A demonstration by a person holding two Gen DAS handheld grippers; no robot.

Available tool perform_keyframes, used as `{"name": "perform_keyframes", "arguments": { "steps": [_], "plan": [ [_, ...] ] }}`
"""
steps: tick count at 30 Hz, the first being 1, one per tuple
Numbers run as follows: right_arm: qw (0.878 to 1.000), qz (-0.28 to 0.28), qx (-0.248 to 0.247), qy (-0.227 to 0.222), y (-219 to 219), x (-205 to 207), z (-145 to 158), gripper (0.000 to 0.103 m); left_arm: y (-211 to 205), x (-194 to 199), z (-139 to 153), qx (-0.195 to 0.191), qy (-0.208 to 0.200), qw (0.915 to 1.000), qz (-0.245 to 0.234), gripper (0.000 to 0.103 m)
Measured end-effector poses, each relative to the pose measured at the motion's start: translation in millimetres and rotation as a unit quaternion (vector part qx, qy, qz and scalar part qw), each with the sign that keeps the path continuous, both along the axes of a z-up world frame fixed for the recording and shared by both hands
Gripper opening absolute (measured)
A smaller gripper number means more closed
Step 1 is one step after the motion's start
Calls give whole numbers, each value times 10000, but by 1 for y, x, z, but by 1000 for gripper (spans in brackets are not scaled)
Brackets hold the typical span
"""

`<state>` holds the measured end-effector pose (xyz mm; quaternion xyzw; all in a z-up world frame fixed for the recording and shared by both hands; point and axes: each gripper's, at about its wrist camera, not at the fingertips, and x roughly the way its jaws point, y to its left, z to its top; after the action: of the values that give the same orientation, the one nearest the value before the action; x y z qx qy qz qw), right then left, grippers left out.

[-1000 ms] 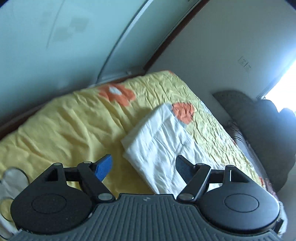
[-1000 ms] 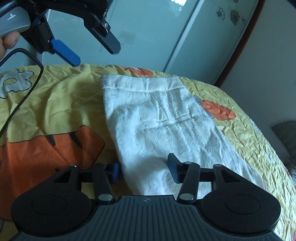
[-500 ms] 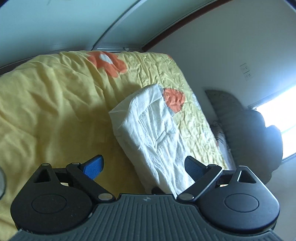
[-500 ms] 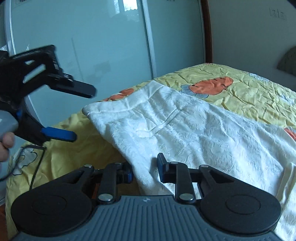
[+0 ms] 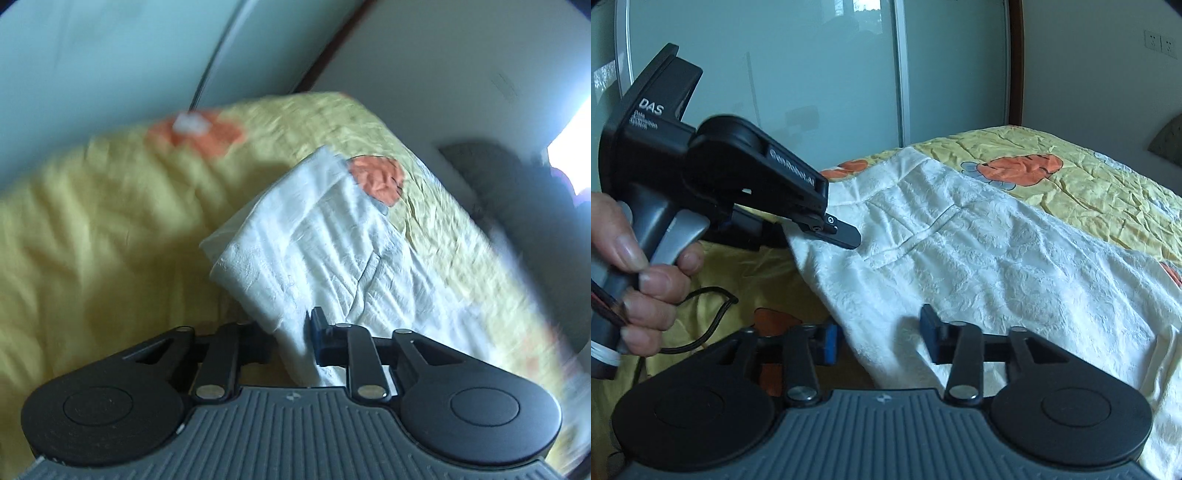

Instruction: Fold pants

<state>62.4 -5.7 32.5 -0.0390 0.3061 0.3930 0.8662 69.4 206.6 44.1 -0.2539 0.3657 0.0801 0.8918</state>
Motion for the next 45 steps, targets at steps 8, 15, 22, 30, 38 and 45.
{"name": "perform_keyframes", "arguments": {
  "steps": [8, 15, 22, 30, 38, 45],
  "plan": [
    [9430, -1192, 2524, 1810, -147, 59, 14, 65, -100, -18, 38, 2338, -1070, 9576, -1300, 10],
    [8949, -1470, 3020, 2939, -186, 104, -16, 72, -179, -31, 24, 2401, -1370, 9270, -2534, 9],
    [9199, -1128, 2358, 2923, -147, 104, -16, 72, -166, -52, 15, 2304, -1174, 9431, -2089, 28],
    [9941, -127, 731, 787, -59, 43, 25, 72, -3, -94, 25, -229, -843, 9924, 864, 53],
    [9908, 1074, -766, -311, 46, -12, 6, 69, 71, -112, 58, -517, -1125, 9754, 1825, 72],
    [9811, 761, -1414, -1080, 80, -5, -5, 69, 71, -120, 54, -747, -1004, 9789, 1617, 78]
  ]
}}
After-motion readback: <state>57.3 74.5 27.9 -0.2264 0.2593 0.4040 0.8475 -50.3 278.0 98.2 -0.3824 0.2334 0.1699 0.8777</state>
